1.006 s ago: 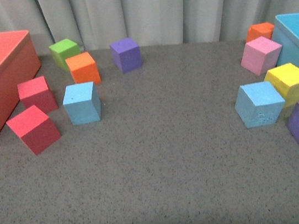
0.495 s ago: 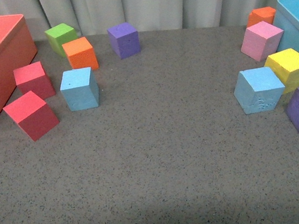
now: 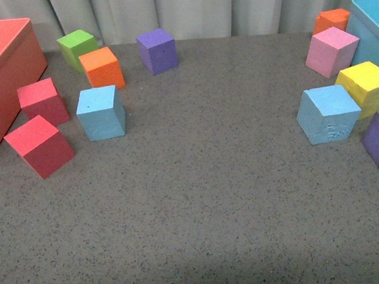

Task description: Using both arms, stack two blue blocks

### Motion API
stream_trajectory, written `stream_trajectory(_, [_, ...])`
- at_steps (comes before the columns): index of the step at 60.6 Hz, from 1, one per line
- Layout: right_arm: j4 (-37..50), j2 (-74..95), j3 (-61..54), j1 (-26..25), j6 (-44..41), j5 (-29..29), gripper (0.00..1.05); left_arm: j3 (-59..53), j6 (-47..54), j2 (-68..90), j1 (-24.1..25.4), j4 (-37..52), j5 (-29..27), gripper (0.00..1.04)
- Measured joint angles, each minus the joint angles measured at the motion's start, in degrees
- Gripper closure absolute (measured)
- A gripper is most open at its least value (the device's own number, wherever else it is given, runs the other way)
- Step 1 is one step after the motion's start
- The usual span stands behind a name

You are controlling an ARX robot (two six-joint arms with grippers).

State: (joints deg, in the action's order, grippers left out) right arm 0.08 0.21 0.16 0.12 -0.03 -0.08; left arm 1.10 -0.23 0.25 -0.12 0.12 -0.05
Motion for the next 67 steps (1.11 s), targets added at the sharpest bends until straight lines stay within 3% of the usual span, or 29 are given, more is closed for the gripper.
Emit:
stream_trajectory(5, [0.5,0.2,0.0,0.7,-0.9,1.5,0.1,0.0,0.0,0.0,0.0,0.0,0.0,0.07])
stream_trajectory(8, [3.4,1.8,0.0,4.1,-6.4,12.8,0.1,0.0,0.0,0.0,0.0,0.0,0.0,0.07])
stream_trajectory(11, [5.0,3.9,0.1,6.8,-10.5,20.5,0.1,0.0,0.0,0.0,0.0,0.0,0.0,0.07])
stream_trajectory(14, [6.5,8.1,0.4,7.3,-13.0,23.1,0.1,0.0,0.0,0.0,0.0,0.0,0.0,0.07])
stream_trajectory(21, [13.6,27.2,4.8,4.4,-8.9,17.3,0.1,0.0,0.0,0.0,0.0,0.0,0.1,0.07])
stream_trajectory(28, [22.6,47.5,11.3,4.3,-5.1,11.7,0.1,0.0,0.0,0.0,0.0,0.0,0.1,0.07])
stream_trajectory(33, [24.5,62.4,17.9,4.2,-3.3,9.5,0.1,0.0,0.0,0.0,0.0,0.0,0.0,0.07])
stream_trajectory(47, [17.2,90.4,36.3,4.4,0.5,5.6,0.1,0.0,0.0,0.0,0.0,0.0,0.0,0.07])
stream_trajectory(67, [4.9,106.9,54.1,6.4,5.9,2.1,0.1,0.0,0.0,0.0,0.0,0.0,0.1,0.07])
